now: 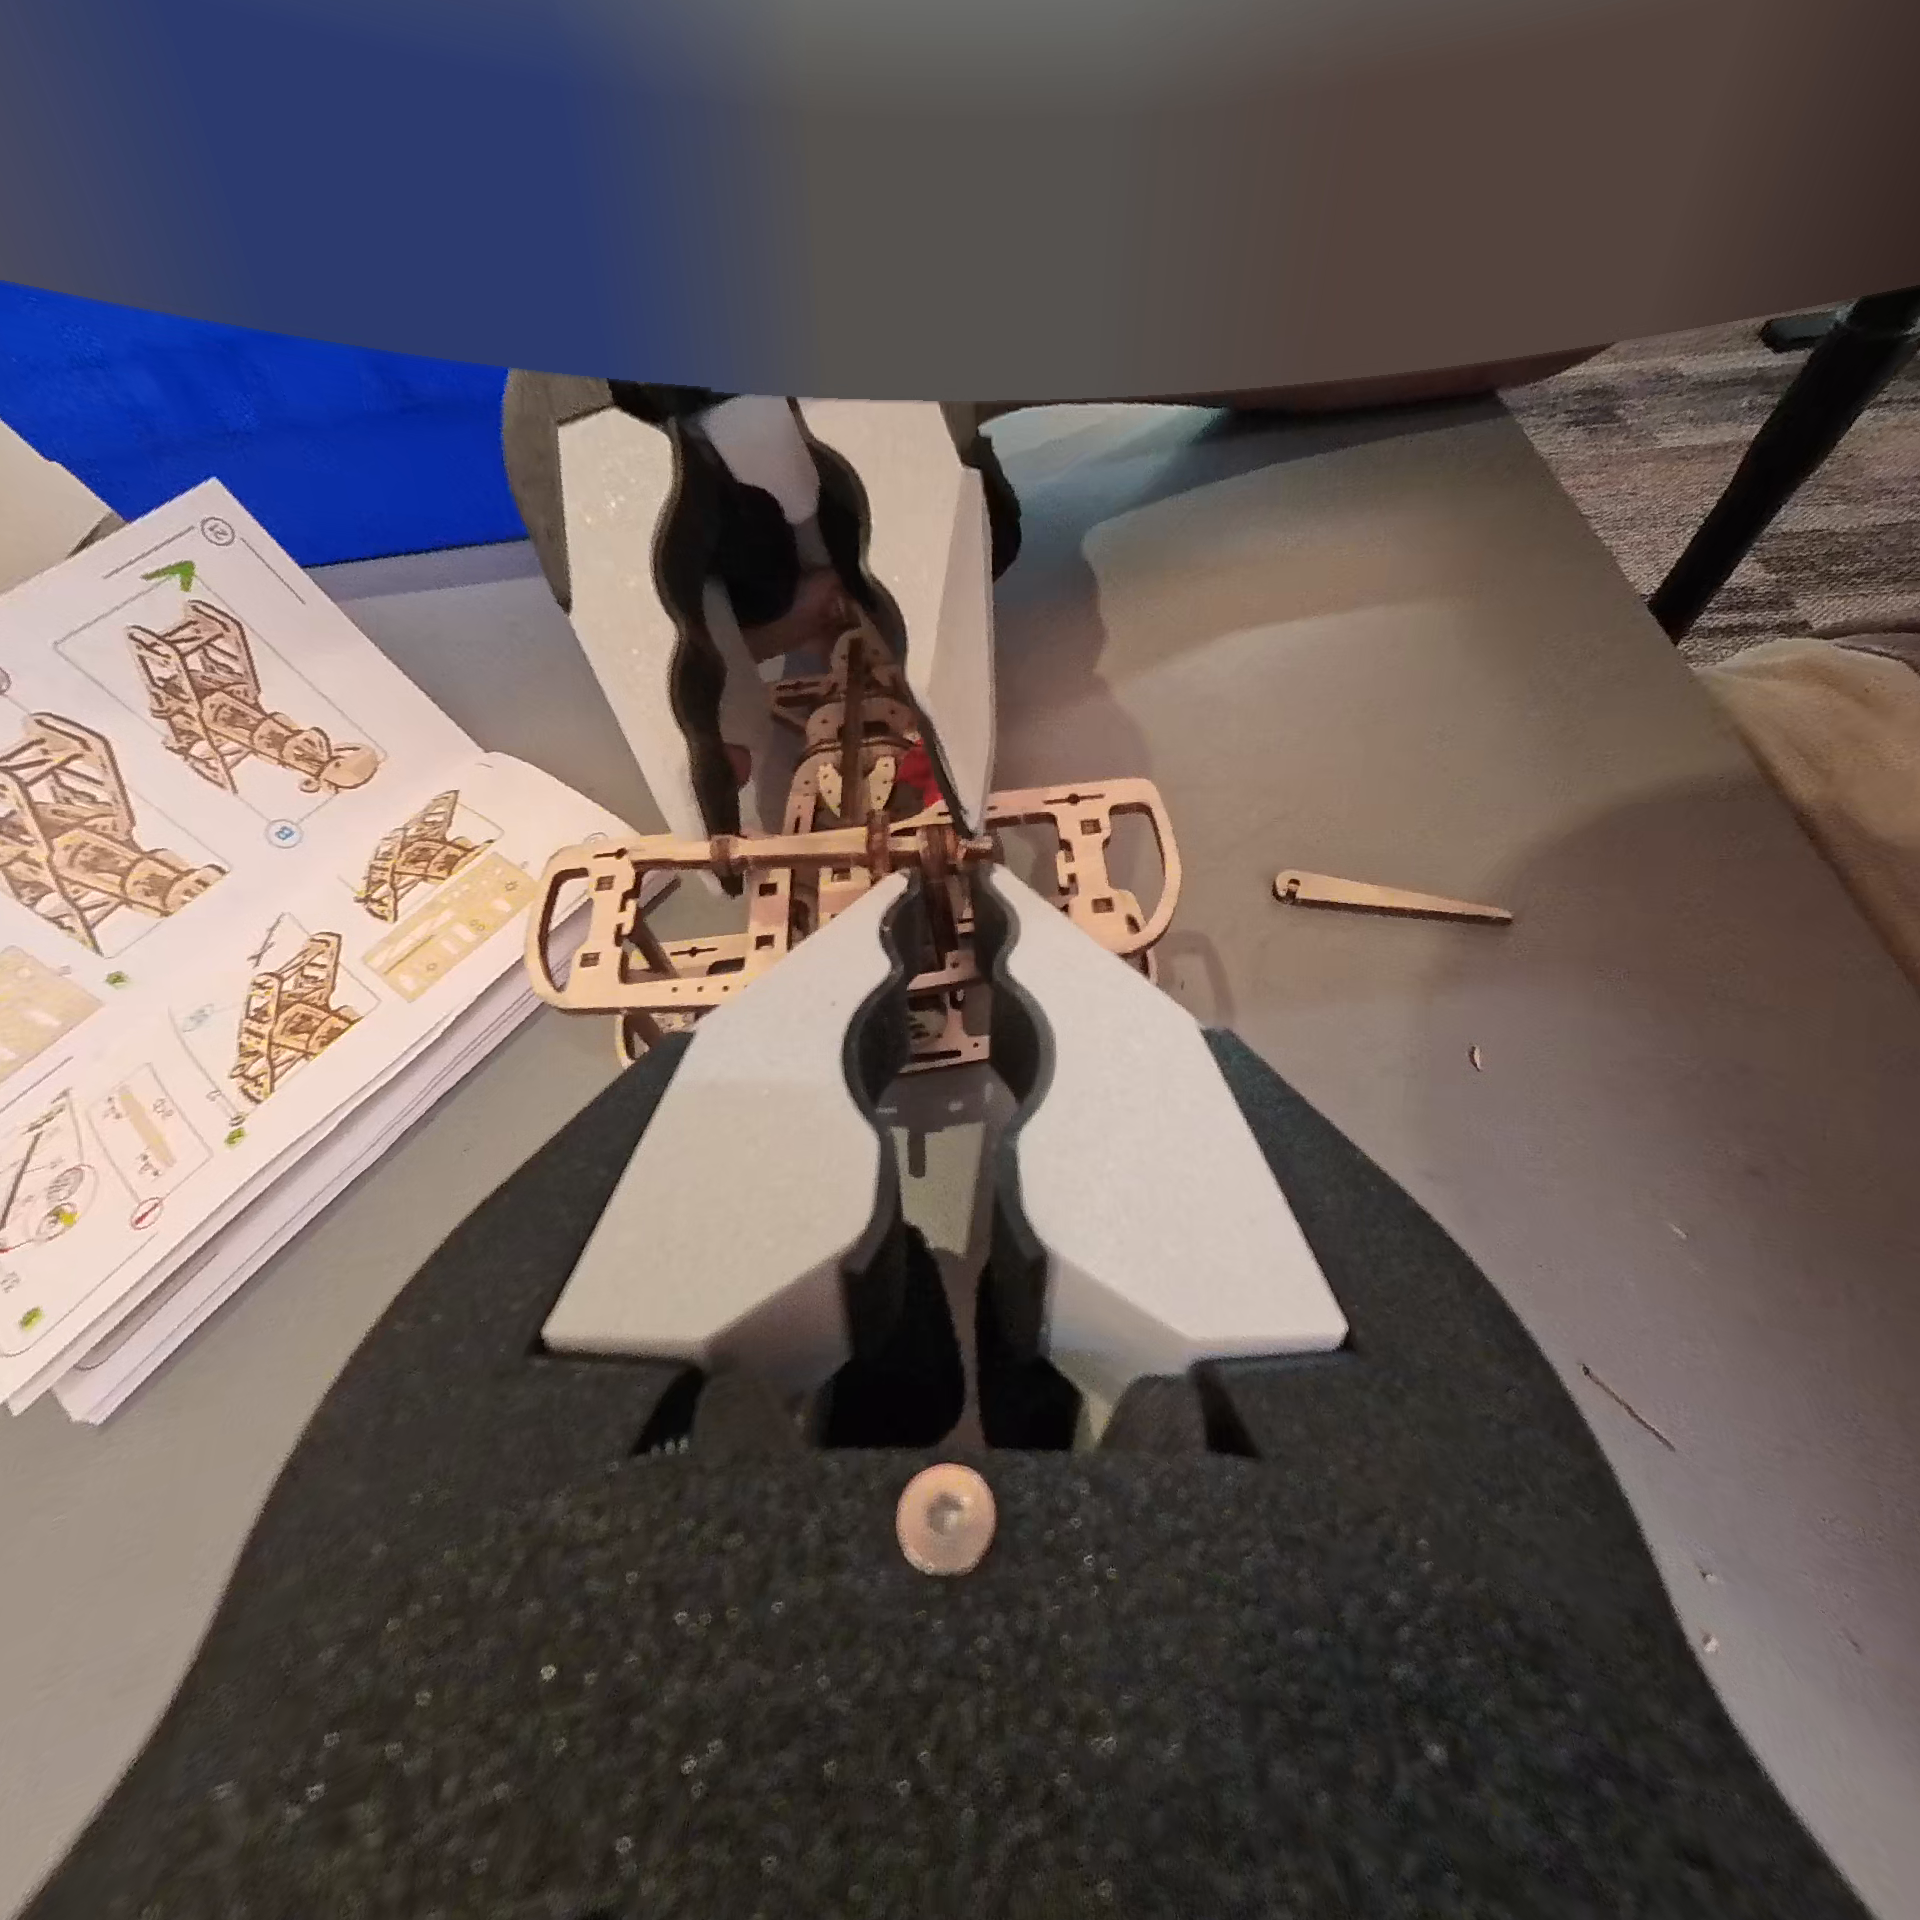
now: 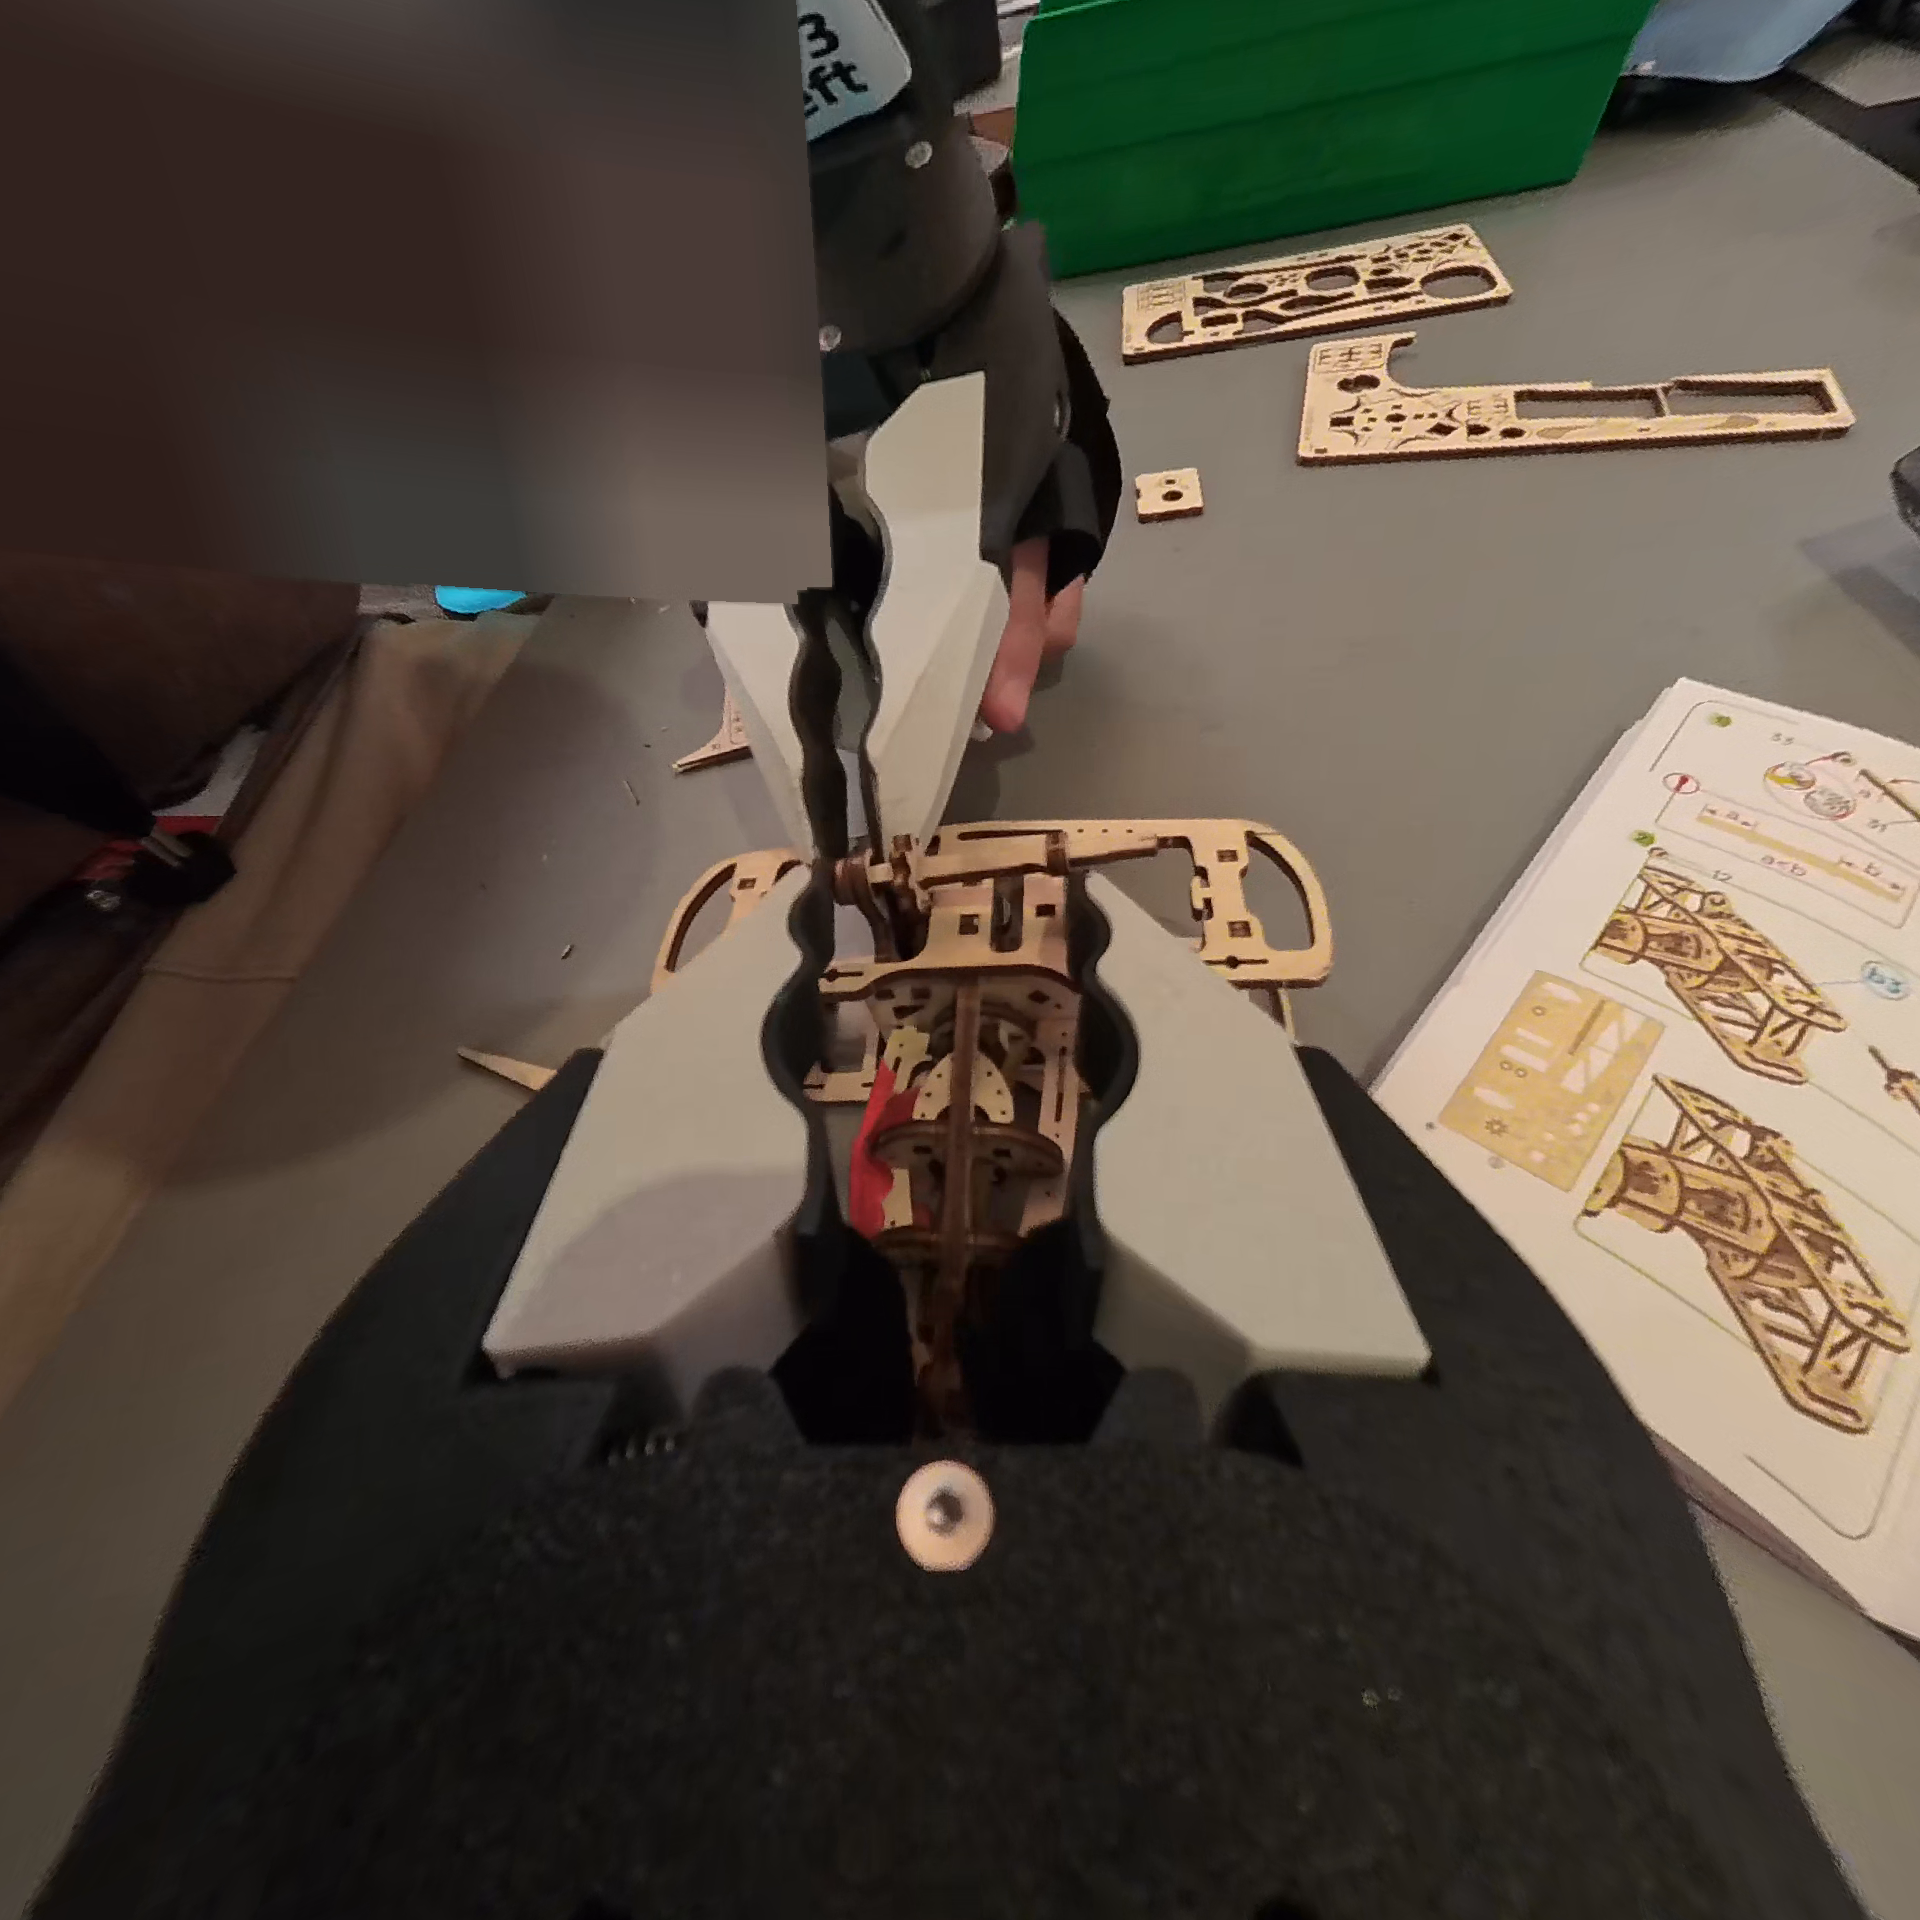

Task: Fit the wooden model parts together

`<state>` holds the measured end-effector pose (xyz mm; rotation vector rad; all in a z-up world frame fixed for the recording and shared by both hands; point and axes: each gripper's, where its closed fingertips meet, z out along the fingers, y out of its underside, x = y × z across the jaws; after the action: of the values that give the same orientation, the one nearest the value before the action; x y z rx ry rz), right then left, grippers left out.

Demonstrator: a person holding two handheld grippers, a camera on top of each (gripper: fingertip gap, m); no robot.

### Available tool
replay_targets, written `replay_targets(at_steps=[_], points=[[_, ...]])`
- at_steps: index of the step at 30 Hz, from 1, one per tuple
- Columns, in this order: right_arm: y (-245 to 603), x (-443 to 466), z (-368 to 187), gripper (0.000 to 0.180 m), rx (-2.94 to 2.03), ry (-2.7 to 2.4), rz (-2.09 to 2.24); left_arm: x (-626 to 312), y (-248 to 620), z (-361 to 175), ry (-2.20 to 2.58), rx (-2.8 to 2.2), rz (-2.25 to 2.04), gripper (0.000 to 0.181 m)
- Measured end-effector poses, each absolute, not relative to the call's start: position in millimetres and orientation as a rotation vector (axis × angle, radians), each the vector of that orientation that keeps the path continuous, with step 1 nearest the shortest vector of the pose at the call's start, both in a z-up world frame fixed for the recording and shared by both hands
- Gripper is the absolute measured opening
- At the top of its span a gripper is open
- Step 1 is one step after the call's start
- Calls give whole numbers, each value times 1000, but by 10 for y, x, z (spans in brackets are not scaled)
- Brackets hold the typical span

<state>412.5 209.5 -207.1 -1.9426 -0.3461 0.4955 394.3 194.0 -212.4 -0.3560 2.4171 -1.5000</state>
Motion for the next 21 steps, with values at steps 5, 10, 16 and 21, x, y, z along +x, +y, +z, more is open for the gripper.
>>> replay_targets(at_steps=[5, 10, 16, 21], points=[[2101, 4127, -2073, 42, -1945, -334, 514, 3962, 1947, -2122, 2406, -370, -1493, 4], [2061, 4031, -2062, 16, -1950, -390, 560, 3997, 1966, -2123, 2394, -414, -1481, 3], [2062, 4035, -2062, 17, -1950, -407, 535, 3996, 1969, -2129, 2396, -405, -1477, 3], [2047, 4055, -2066, 21, -1971, -456, 389, 4003, 1967, -2131, 2409, -421, -1493, 3]])
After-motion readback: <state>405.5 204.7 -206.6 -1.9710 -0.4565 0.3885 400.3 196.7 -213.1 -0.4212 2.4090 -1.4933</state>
